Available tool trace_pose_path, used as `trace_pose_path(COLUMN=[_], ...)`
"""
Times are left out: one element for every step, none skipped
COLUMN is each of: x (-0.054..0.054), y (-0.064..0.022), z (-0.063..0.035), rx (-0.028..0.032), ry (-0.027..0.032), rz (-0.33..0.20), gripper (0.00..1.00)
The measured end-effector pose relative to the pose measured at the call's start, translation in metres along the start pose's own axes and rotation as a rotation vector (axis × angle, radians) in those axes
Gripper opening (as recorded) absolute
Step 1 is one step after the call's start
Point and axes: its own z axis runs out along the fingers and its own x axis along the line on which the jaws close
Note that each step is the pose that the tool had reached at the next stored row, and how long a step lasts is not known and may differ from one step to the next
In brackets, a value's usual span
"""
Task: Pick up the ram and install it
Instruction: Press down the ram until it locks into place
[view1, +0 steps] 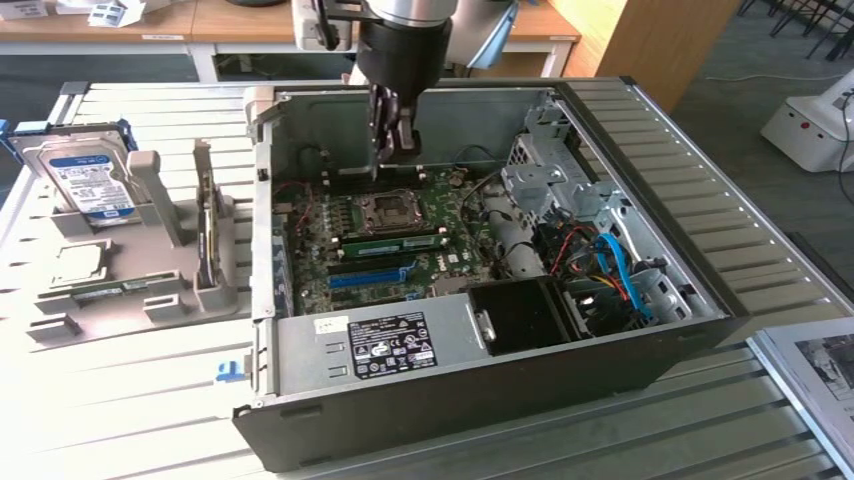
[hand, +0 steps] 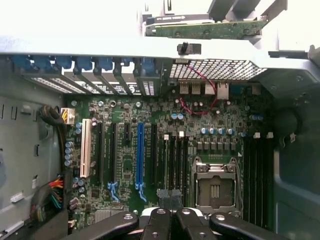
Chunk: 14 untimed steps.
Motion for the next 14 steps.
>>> trace_pose_path(x=[0.0,0.0,0.0,0.0,0.0,0.0,0.0,0.0,0.0,0.0,0.0,0.0,0.0,0.0], y=[-0.002,-0.0043,-0.0066,-0.0087,-0.0108,-0.0127,-0.0147,-0.0164,-0.0177,-0.0178,-0.0178,-0.0178,-0.0177,-0.0175], z=[-0.0001,-0.0003,-0.0004,-0.0006,-0.0007,-0.0008,-0.0009,-0.001,-0.0011,-0.0011,-0.0011,-0.0011,-0.0011,-0.0011], rx=[0.0,0.0,-0.0001,0.0,0.0,-0.0001,0.0,0.0,0.0,0.0,0.0,0.0,0.0005,0.0016], ry=[-0.0001,-0.0001,0.0,0.0,0.0,0.0,-0.0001,-0.0001,0.0,-0.0001,-0.0001,-0.0001,-0.0001,-0.0002], rz=[0.0,0.0,0.0,0.0,0.0,0.0,0.0,0.0,0.0,0.0,0.0,0.0,0.0,-0.001], gripper=[0.1,0.1,0.1,0.1,0.1,0.1,0.1,0.1,0.1,0.1,0.1,0.1,0.1,0.1])
